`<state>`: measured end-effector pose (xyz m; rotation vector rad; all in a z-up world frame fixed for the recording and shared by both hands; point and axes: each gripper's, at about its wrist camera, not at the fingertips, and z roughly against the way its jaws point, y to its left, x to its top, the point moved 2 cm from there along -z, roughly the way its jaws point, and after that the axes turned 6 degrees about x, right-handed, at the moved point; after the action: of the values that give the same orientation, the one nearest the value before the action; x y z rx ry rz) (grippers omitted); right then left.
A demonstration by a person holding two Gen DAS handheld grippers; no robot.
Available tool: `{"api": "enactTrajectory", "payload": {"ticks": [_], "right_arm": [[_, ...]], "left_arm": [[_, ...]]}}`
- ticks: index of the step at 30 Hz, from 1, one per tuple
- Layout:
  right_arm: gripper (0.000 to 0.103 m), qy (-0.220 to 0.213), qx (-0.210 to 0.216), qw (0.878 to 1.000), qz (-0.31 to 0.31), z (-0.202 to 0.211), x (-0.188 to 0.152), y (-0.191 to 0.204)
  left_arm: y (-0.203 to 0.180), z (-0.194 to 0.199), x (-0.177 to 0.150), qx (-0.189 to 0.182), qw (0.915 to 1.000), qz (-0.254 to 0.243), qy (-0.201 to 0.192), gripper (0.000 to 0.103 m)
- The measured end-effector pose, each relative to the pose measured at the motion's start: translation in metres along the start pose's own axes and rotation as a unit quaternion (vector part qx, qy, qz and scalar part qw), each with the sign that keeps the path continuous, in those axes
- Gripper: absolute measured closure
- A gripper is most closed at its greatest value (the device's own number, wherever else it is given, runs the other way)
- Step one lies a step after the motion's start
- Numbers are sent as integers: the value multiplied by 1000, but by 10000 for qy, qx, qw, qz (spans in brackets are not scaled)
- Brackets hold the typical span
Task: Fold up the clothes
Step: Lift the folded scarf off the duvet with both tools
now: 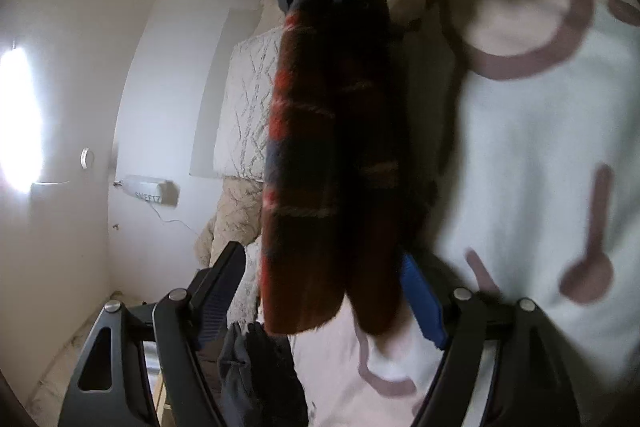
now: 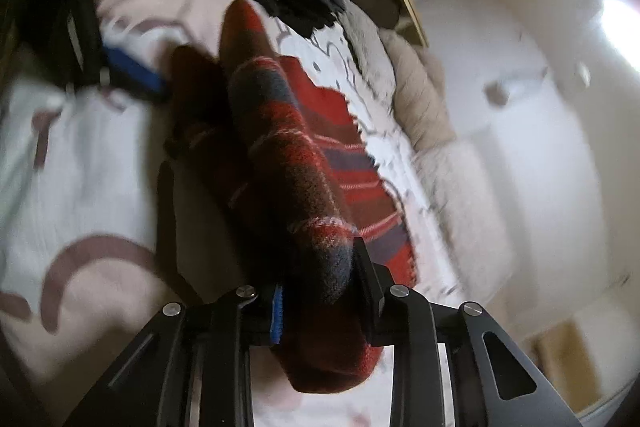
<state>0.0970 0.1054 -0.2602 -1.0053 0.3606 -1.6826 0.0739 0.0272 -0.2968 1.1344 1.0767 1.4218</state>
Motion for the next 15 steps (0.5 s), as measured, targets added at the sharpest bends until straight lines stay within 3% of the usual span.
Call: {"api": "enactTrajectory", "payload": {"ticks": [3, 9, 13, 15], "right_arm": [[76, -13, 80, 9997, -215, 4, 2, -6], [76, -2, 281, 9978, -609, 7, 0, -16], [76, 7, 290, 9979, -586, 5, 0, -18], [76, 40, 296, 9981, -542, 5, -3, -12]], "left_arm": [[-4, 2, 8, 231, 9995, -184, -139, 27], [-5, -4, 18, 349, 9991, -126, -205, 26], [6, -8, 21, 767, 9969, 104, -155, 0], [9, -13, 21, 696, 9974, 156, -94, 0]]}}
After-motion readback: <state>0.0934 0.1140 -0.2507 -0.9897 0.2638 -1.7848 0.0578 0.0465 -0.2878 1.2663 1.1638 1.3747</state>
